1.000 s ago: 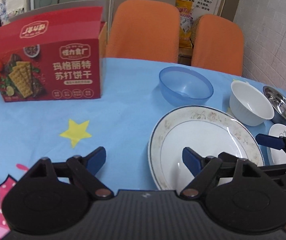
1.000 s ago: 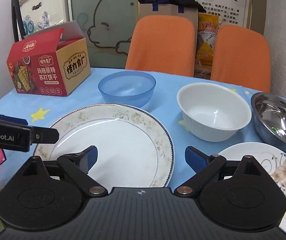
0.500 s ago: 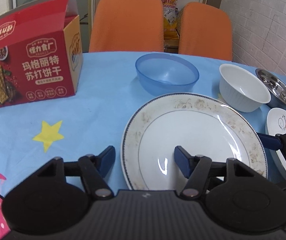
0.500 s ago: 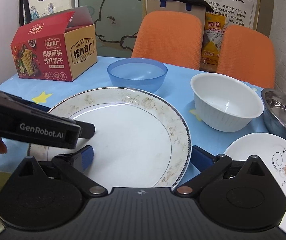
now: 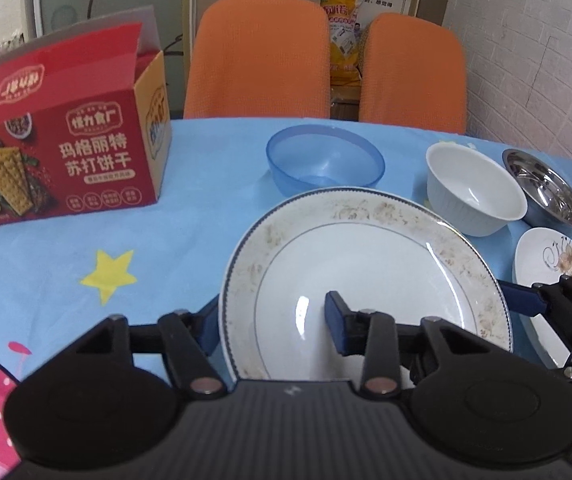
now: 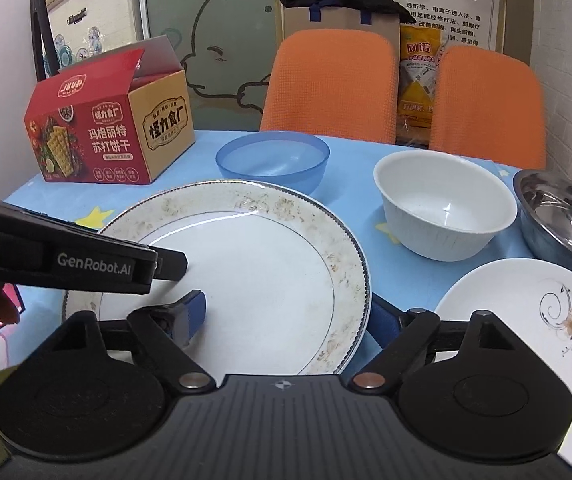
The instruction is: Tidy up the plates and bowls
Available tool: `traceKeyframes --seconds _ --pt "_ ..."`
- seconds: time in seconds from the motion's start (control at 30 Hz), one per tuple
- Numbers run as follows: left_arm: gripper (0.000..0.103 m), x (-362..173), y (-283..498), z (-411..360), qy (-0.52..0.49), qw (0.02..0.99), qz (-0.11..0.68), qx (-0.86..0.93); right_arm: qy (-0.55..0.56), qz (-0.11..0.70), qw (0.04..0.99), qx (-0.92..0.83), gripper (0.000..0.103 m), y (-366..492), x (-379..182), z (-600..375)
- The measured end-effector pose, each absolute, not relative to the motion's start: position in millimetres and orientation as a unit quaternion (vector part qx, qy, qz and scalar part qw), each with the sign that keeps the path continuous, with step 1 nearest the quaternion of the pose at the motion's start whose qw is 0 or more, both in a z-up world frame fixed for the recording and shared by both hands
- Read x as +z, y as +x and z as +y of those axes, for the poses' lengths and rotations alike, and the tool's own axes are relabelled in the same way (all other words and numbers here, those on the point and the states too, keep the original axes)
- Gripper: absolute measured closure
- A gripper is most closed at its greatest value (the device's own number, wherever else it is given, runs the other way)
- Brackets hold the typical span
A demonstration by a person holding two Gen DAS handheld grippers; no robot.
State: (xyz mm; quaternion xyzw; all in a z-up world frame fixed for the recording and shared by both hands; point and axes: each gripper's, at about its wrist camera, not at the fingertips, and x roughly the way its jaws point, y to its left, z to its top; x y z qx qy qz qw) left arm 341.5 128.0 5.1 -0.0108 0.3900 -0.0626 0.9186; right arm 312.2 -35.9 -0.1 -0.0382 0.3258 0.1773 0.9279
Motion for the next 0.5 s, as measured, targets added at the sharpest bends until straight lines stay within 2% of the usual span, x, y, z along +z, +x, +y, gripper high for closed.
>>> traceKeyframes --seconds 0.27,0.5 --pt "0.065 39 292 139 -0.019 0.928 0.367 -0.056 -0.021 0.297 0.937 0.182 0.000 269 33 -31" --pt "0.065 29 226 143 -0.027 0.925 0.377 -0.044 -0.011 0.305 0.932 0.194 0.000 209 35 -27"
